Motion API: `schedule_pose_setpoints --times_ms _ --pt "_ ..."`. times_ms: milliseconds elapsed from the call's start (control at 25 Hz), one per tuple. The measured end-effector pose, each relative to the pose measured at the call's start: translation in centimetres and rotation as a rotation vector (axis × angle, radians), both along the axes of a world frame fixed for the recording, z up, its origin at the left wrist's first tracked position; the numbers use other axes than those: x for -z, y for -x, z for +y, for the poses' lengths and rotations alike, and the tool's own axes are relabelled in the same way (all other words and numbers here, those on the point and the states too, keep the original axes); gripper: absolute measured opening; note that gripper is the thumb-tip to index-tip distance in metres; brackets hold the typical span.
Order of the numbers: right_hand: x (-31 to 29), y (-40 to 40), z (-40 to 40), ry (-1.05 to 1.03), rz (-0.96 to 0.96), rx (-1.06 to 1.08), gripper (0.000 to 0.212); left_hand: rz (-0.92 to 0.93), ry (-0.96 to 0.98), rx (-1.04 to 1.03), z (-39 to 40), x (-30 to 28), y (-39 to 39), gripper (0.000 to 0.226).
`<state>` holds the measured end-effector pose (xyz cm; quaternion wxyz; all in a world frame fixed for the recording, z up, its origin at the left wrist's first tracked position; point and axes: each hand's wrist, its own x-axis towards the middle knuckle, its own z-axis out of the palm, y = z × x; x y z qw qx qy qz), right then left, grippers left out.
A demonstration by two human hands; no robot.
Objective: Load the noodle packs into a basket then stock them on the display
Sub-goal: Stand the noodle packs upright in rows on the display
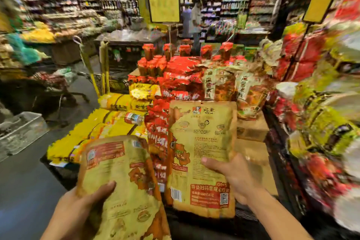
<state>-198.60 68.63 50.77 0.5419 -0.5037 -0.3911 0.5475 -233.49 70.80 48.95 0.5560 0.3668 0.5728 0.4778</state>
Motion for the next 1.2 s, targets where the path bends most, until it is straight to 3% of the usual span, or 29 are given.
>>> schedule_pose_setpoints --times_ms 80,200,400,560,720,1200 --pt "-1.7 -3.2 0.0 -0.054 0.004 0.032 0.045 -0.047 -0.055 -0.020 0.1 -2.6 -5.0 0.059" --pt "-3.0 -8.1 0.5 -0.110 -0.001 0.071 0.047 -0.117 -0.140 0.091 1.2 -6.2 -11.9 0.017" --pt "-3.6 -15.6 1.7 -0.164 0.028 0.116 0.038 0.025 -0.209 0.071 4.2 -8.4 -20.9 0.018" --pt "-3.9 -20.8 2.8 -0.194 0.030 0.190 0.046 0.057 -0.200 0.137 7.6 -8.4 -26.3 0.027" --pt "-3.0 -24.1 4.7 -0.169 0.032 0.290 0.040 0.067 -0.188 0.213 11.4 -7.6 -29.7 0.028" --pt "2.3 -27.0 13.5 0.024 -0.070 0.797 0.025 -0.055 -0.001 0.369 24.9 -2.1 -34.8 0.030"
